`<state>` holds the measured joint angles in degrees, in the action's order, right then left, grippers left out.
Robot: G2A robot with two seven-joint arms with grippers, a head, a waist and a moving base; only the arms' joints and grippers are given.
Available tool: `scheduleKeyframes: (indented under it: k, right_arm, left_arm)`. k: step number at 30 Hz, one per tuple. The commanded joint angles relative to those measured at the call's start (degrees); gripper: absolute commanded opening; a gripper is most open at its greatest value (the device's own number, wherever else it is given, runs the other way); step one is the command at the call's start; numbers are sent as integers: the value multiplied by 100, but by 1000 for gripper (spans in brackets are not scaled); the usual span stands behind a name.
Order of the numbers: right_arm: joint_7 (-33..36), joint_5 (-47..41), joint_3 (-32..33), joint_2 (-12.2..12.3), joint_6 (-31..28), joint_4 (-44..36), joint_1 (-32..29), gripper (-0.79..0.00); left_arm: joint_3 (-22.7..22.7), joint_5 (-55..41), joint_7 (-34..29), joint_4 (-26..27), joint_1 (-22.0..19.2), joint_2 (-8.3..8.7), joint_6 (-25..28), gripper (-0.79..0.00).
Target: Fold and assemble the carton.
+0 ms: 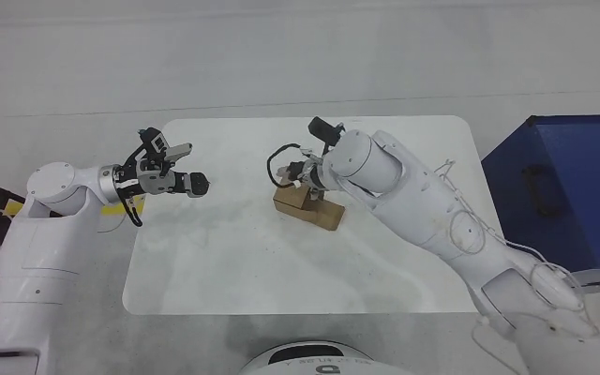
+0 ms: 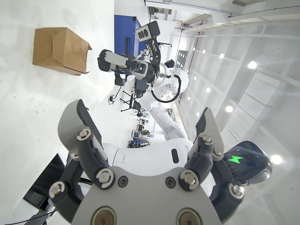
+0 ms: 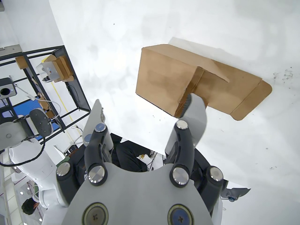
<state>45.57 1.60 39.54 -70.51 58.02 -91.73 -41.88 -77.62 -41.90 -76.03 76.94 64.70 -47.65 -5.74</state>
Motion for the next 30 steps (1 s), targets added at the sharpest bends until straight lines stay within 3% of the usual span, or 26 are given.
scheduleKeyframes:
  k: [1, 12, 24, 27, 30]
  right_arm:
    - [-85, -15, 143, 49, -2, -174, -153, 0]
    - [-835, -371, 1611, 422, -572, -1113, -1769, 0]
    - [-875, -417, 1684, 429, -610, -1167, -1827, 0]
    - [-1209, 116, 1511, 449, -958, -1194, -1877, 0]
    - [-1126, 1923, 964, 608, -2177, -1418, -1909, 0]
  left_arm:
    - [0, 0, 0, 0, 0, 0, 0, 0]
    - [0, 0, 0, 0, 0, 0, 0, 0]
    - [0, 0, 0, 0, 0, 0, 0, 0]
    - [0, 0, 0, 0, 0, 0, 0, 0]
    - [0, 0, 0, 0, 0, 0, 0, 0]
